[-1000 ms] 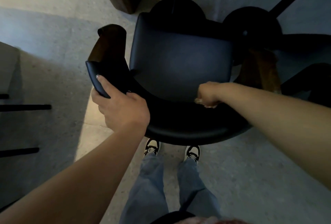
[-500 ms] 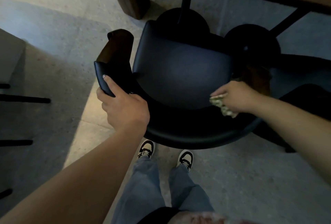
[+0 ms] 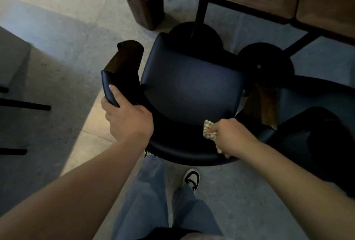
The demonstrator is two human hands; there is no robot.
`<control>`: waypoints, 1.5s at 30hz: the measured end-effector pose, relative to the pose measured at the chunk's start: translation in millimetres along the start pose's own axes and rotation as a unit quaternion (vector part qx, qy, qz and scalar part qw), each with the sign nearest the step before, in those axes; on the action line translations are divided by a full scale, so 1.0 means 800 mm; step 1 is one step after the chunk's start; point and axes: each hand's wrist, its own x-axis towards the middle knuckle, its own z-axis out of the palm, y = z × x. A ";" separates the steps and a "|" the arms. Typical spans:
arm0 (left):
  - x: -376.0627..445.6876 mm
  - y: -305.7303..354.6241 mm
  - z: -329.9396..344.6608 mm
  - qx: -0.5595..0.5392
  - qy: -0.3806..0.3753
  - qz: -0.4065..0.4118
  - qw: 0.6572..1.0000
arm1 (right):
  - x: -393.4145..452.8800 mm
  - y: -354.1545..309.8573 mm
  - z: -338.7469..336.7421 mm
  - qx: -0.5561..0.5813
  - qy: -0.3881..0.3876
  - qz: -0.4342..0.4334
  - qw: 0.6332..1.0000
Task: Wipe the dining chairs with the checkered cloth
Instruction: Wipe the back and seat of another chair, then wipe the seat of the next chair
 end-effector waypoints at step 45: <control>0.467 0.162 0.246 -0.102 -0.435 0.083 0.891 | 0.544 -0.122 -0.092 0.241 0.246 0.043 0.938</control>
